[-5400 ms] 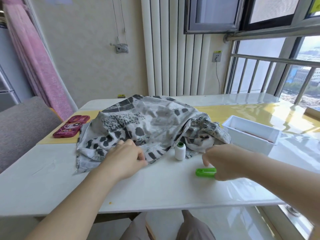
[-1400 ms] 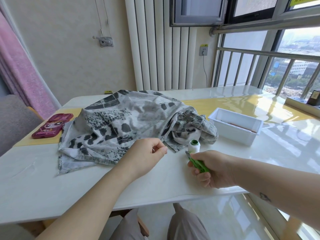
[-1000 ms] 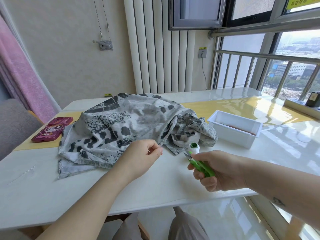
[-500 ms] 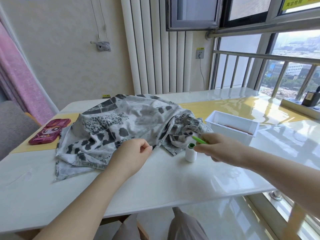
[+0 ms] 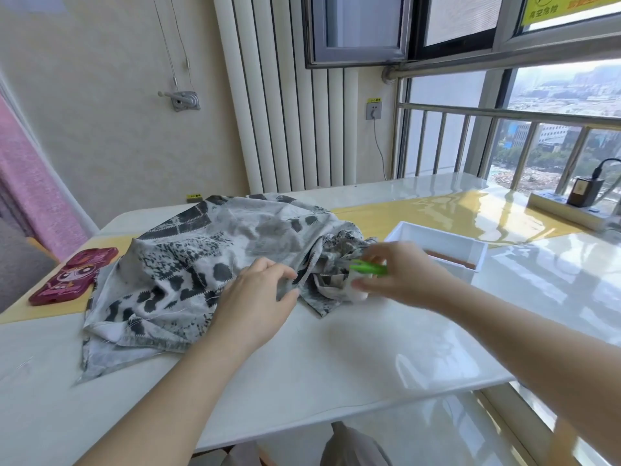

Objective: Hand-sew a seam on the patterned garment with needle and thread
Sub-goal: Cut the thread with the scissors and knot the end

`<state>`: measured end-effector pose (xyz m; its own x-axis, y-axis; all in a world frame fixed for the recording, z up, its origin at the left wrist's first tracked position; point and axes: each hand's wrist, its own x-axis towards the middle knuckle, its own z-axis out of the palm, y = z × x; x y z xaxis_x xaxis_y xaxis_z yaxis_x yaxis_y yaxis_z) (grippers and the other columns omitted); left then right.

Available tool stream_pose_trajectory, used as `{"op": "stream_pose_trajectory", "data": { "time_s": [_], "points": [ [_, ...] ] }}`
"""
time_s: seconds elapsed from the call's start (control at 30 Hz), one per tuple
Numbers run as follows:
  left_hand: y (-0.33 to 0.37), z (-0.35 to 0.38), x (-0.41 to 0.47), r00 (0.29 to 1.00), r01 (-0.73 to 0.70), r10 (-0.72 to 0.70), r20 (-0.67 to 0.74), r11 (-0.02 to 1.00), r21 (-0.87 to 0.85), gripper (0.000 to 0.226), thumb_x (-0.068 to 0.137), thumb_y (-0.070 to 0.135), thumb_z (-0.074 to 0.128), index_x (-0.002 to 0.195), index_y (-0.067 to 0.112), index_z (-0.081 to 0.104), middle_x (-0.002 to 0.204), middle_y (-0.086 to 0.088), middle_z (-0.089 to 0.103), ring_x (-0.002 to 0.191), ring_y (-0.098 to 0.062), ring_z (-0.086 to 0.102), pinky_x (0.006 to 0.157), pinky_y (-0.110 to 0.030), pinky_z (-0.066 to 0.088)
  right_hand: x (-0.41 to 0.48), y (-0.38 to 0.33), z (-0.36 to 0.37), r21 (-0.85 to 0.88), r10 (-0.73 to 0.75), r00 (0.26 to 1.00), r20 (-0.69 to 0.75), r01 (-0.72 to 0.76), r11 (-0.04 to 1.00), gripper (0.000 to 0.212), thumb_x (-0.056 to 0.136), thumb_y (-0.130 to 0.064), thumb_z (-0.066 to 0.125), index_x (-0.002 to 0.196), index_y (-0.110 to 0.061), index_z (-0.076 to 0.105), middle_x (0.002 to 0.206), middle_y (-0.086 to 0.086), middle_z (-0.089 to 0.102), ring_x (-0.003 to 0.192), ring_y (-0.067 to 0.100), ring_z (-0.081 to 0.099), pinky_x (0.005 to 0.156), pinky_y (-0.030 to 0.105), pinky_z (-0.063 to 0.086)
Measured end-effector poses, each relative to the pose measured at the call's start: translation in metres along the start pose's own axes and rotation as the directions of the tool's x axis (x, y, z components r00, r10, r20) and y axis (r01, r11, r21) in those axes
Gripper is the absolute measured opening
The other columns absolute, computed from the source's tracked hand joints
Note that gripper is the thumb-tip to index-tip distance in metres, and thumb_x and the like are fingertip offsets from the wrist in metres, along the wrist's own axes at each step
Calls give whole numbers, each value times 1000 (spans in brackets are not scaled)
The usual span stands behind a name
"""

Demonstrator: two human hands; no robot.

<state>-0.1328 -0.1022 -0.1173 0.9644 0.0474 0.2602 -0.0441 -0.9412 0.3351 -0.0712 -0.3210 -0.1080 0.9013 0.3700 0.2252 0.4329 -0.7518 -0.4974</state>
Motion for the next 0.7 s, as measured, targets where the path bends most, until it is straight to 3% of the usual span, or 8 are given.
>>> {"op": "stream_pose_trajectory", "data": {
  "time_s": [0.1, 0.17, 0.23, 0.37, 0.47, 0.53, 0.7],
  "points": [
    [8, 4, 6, 1000, -12, 13, 19, 1000, -25, 26, 94, 40, 51, 119, 35, 56, 121, 15, 49, 112, -10, 50, 88, -30, 40, 19, 17, -33, 106, 62, 963, -263, -35, 994, 23, 77, -37, 71, 90, -18, 67, 80, -1, 67, 72, 16, 61, 66, 32, 51],
    [13, 8, 10, 999, -20, 22, 40, 999, -37, 26, 94, 41, 50, 119, 36, 56, 120, 16, 49, 109, -12, 52, 90, -32, 42, 32, 36, -51, 94, 152, 931, -331, -128, 987, 18, 78, -34, 70, 86, -19, 66, 79, 1, 66, 70, 16, 59, 55, 28, 46],
    [18, 11, 13, 998, -29, 31, 51, 998, -48, 26, 94, 40, 50, 119, 36, 56, 116, 17, 49, 108, -10, 51, 90, -32, 42, 42, 57, -57, 8, 252, 920, -301, -262, 965, 17, 78, -33, 68, 85, -17, 65, 74, 0, 62, 64, 13, 56, 46, 23, 37],
    [23, 14, 17, 997, -56, 59, 53, 997, -55, 25, 95, 40, 50, 118, 37, 56, 119, 18, 48, 112, -7, 49, 91, -32, 43, 55, 84, -48, -300, 299, 929, -219, -356, 885, 32, 82, -39, 65, 97, -11, 67, 85, 7, 63, 79, 27, 58, 60, 28, 44],
    [21, 14, 19, 997, -56, 59, 53, 997, -62, 24, 94, 40, 49, 117, 37, 56, 112, 19, 48, 110, -7, 49, 91, -33, 44, 57, 91, -42, -322, 333, 925, -182, -376, 869, 40, 85, -47, 62, 104, -12, 64, 99, 9, 65, 91, 29, 60, 67, 31, 46],
    [18, 14, 19, 997, -55, 59, 55, 996, -71, 23, 94, 40, 49, 116, 37, 56, 100, 20, 44, 109, -7, 49, 90, -32, 44, 56, 95, -42, -316, 365, 918, -155, -396, 862, 42, 88, -50, 57, 103, -11, 63, 95, 9, 66, 85, 28, 60, 62, 29, 42],
    [9, 16, 18, 997, -43, 47, 57, 997, -69, 23, 93, 41, 51, 116, 38, 57, 106, 22, 44, 107, -7, 50, 87, -31, 45, 54, 104, -45, -376, 417, 905, -84, -417, 828, 34, 98, -35, 41, 108, -10, 62, 96, 9, 64, 76, 24, 52, 53, 27, 38]
  ]
}}
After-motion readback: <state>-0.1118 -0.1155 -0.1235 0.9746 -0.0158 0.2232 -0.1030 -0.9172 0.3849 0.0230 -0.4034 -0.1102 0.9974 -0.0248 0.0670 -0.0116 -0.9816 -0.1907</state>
